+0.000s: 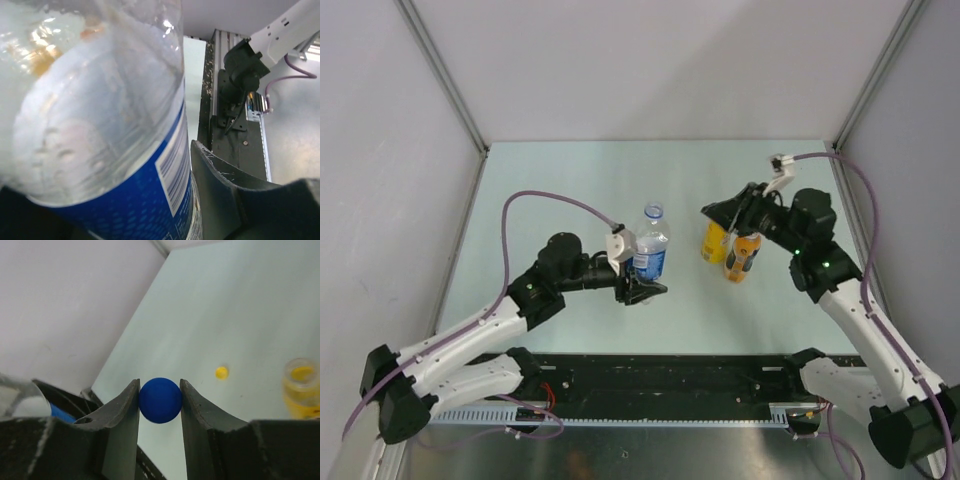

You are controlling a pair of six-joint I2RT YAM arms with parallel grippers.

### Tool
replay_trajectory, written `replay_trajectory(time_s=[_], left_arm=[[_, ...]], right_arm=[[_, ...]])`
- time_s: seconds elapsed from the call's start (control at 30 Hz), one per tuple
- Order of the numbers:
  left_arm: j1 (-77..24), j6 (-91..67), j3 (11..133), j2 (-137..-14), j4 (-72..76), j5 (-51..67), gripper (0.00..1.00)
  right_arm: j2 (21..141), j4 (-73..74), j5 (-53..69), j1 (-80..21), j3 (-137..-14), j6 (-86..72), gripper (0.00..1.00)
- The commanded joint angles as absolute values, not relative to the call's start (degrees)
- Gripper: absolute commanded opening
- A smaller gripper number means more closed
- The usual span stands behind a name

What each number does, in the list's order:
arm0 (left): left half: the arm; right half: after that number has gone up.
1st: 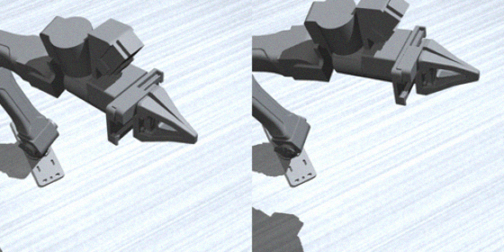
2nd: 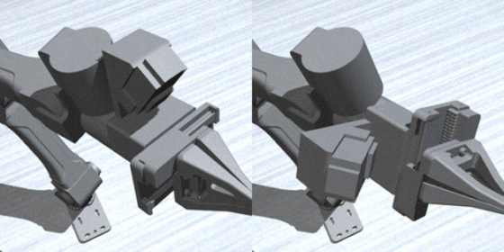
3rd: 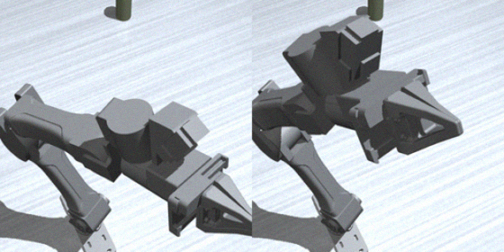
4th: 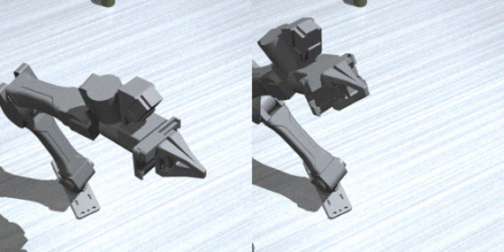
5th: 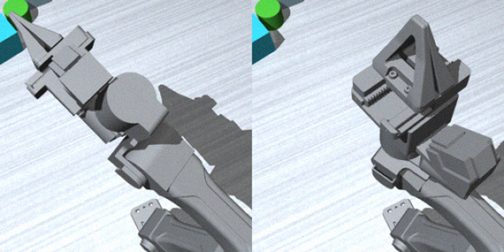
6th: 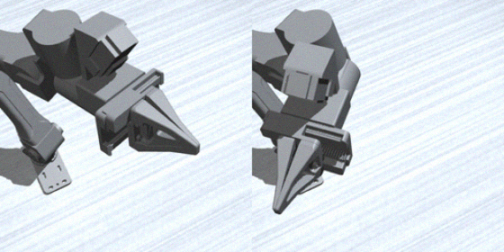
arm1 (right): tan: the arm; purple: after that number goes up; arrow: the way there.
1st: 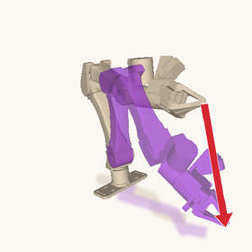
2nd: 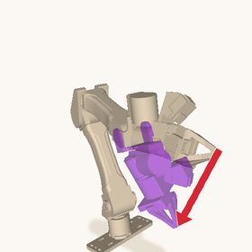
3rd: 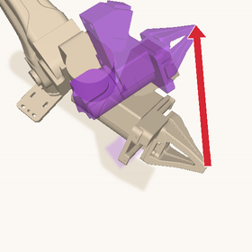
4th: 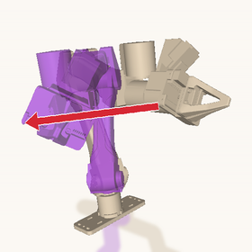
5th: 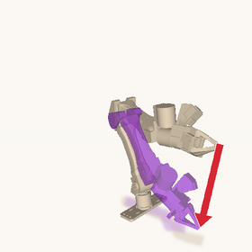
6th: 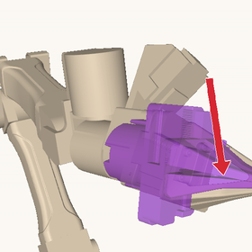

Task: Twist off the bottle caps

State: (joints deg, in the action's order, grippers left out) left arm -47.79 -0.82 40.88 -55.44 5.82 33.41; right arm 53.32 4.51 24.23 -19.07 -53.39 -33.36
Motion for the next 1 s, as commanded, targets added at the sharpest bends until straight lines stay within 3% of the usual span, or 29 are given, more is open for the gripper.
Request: replay_trajectory(time_s=[0.0,0.37,0.63,0.7,0.87,0.97], left_arm=[[-43.62,-7.99,38.85,-52.41,13.92,36.26,0.19],[-34.60,-16.63,33.99,-51.11,18.74,38.31,0.19],[-33.52,-16.35,33.51,-51.39,18.79,38.53,0.33],[-33.52,-16.35,34.02,-52.16,18.78,39.78,0.35],[-33.47,-16.21,34.51,-53.98,18.80,42.75,0.36],[-33.48,-16.03,34.62,-54.45,18.81,42.89,0.37]], right_arm=[[56.78,4.10,21.08,-26.31,-53.36,-27.96,0.05],[75.18,7.50,9.10,-43.83,-53.11,-17.16,0.10],[86.13,2.51,1.31,-45.82,-53.09,-16.42,0.16],[86.92,1.13,2.04,-45.80,-53.15,-16.61,0.27],[86.46,0.63,2.54,-45.60,-53.17,-16.94,0.76],[84.26,1.05,2.65,-45.35,-53.17,-17.04,0.88]])
